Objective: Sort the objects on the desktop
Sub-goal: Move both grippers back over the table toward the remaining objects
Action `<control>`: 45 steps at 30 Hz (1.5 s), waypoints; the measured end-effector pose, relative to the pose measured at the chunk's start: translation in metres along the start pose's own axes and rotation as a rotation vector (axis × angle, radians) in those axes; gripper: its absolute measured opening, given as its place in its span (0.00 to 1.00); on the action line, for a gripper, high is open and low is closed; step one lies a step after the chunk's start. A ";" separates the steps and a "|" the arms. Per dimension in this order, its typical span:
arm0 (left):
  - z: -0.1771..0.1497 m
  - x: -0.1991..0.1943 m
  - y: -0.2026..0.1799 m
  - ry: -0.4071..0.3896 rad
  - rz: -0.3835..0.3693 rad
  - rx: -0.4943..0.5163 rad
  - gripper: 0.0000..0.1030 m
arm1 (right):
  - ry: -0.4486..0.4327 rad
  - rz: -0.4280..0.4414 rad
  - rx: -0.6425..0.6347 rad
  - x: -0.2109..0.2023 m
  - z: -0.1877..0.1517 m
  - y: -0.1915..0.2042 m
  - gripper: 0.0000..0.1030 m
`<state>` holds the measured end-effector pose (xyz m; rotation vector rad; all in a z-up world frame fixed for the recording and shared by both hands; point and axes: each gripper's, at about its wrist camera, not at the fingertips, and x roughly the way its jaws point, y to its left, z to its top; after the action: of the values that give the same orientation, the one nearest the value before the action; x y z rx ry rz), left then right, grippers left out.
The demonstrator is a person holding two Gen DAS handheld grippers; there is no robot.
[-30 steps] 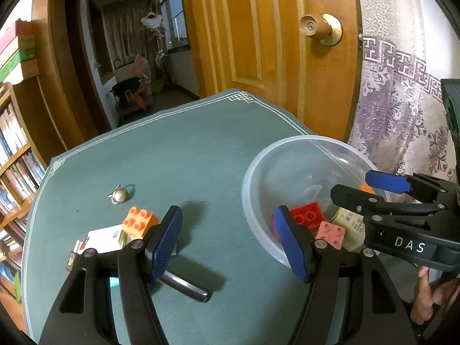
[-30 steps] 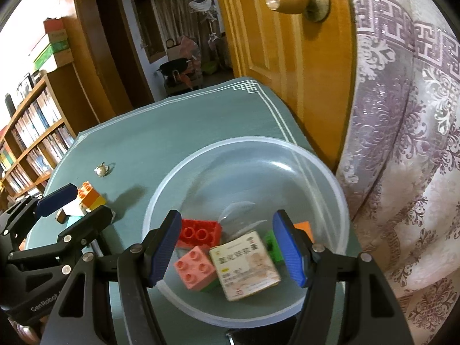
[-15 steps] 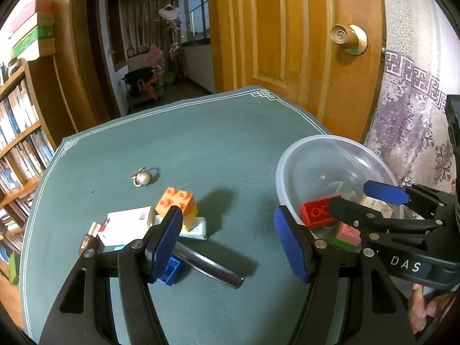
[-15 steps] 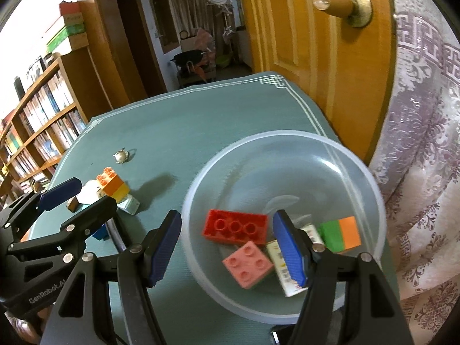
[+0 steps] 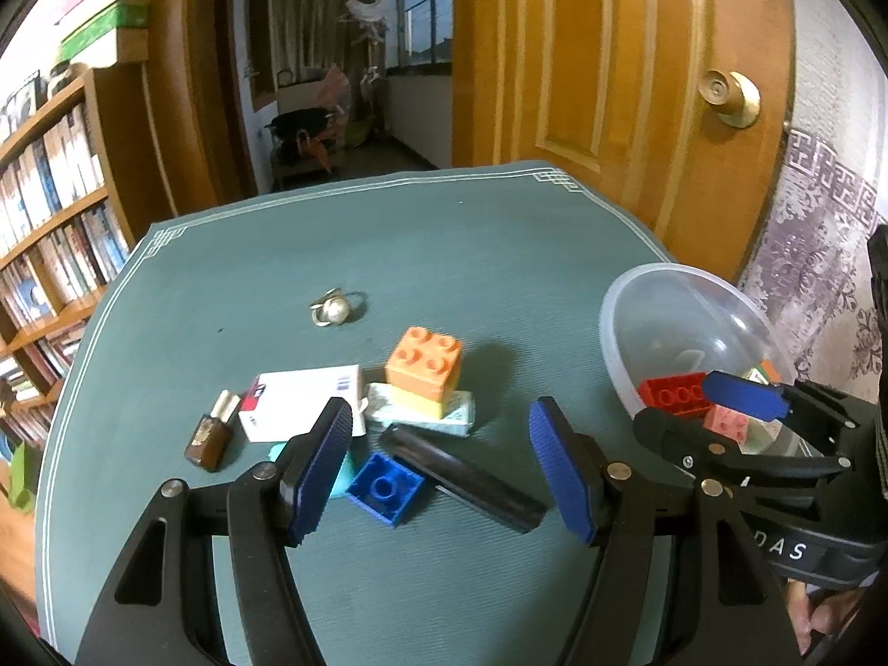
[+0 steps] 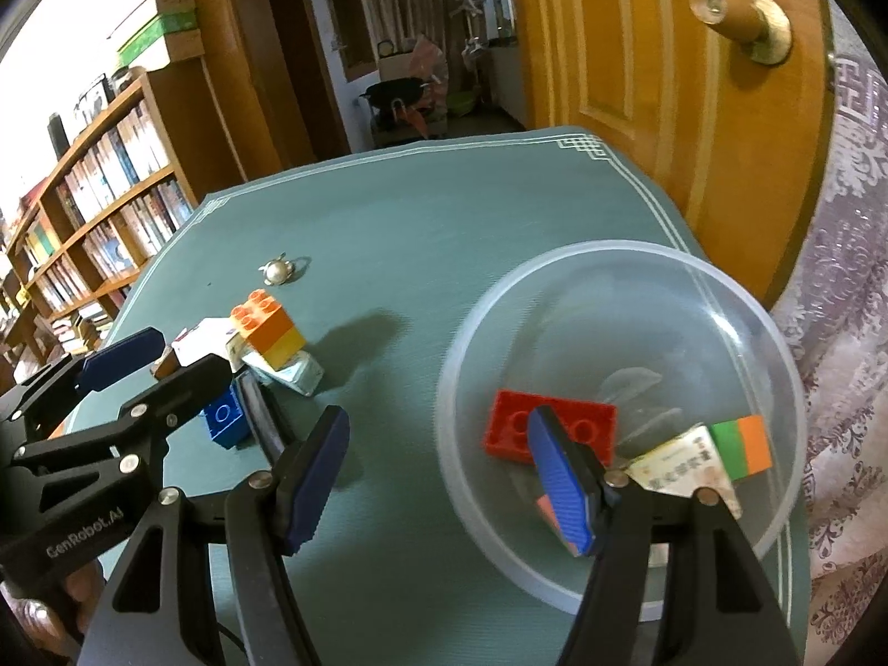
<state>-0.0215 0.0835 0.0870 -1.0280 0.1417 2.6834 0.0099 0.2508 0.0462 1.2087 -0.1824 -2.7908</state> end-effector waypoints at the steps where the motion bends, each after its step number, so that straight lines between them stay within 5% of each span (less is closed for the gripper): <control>1: -0.002 0.000 0.004 0.002 0.002 -0.007 0.68 | 0.003 0.002 -0.005 0.001 0.000 0.002 0.69; 29: -0.039 0.028 0.134 0.107 0.170 -0.249 0.68 | 0.086 0.108 -0.116 0.039 -0.015 0.065 0.69; 42: -0.038 0.065 0.150 0.168 0.211 -0.212 0.68 | 0.113 0.127 -0.163 0.058 -0.016 0.079 0.69; 45: -0.038 0.075 0.149 0.184 0.221 -0.192 0.68 | 0.124 0.132 -0.162 0.062 -0.016 0.079 0.62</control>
<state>-0.0926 -0.0509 0.0082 -1.3936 0.0335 2.8377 -0.0177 0.1634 0.0024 1.2760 -0.0250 -2.5539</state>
